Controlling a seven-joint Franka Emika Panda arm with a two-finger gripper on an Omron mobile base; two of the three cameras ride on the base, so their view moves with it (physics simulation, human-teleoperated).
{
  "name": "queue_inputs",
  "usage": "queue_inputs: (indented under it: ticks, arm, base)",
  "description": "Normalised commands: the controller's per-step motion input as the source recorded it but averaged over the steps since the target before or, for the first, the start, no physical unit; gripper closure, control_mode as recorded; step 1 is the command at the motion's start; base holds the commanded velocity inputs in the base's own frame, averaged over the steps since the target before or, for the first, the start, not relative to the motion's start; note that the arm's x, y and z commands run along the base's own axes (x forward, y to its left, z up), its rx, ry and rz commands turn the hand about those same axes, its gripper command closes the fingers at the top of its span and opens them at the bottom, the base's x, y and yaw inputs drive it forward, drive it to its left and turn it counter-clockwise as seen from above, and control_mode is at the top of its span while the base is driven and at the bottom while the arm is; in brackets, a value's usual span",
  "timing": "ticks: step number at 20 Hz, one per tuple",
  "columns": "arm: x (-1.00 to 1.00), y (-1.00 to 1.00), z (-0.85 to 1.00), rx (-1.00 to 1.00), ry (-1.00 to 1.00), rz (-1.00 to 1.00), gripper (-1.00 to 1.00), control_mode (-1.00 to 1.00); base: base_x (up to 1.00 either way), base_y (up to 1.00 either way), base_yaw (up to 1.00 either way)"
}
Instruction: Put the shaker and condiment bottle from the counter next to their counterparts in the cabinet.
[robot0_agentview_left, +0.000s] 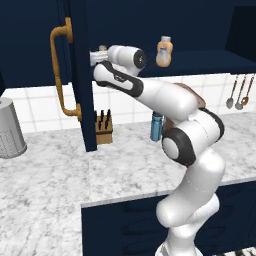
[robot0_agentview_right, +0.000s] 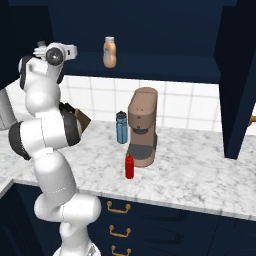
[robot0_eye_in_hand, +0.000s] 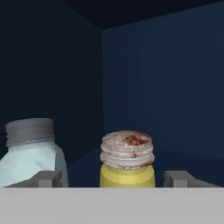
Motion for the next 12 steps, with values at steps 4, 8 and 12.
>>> queue_inputs:
  ticks: [4, 8, 12]
  arm:
    - [-0.34, -0.22, 0.0, 0.13, 0.0, -0.01, -1.0, -1.0]
    - [-0.53, -0.62, -0.01, 0.1, 0.0, -0.03, -1.0, -1.0]
    - [-0.62, -0.64, 0.0, 0.15, 0.04, -0.12, -1.0, -1.0]
  base:
    - [0.0, 0.0, 0.0]
    - [0.0, 0.0, 0.0]
    - [0.0, 0.0, 0.0]
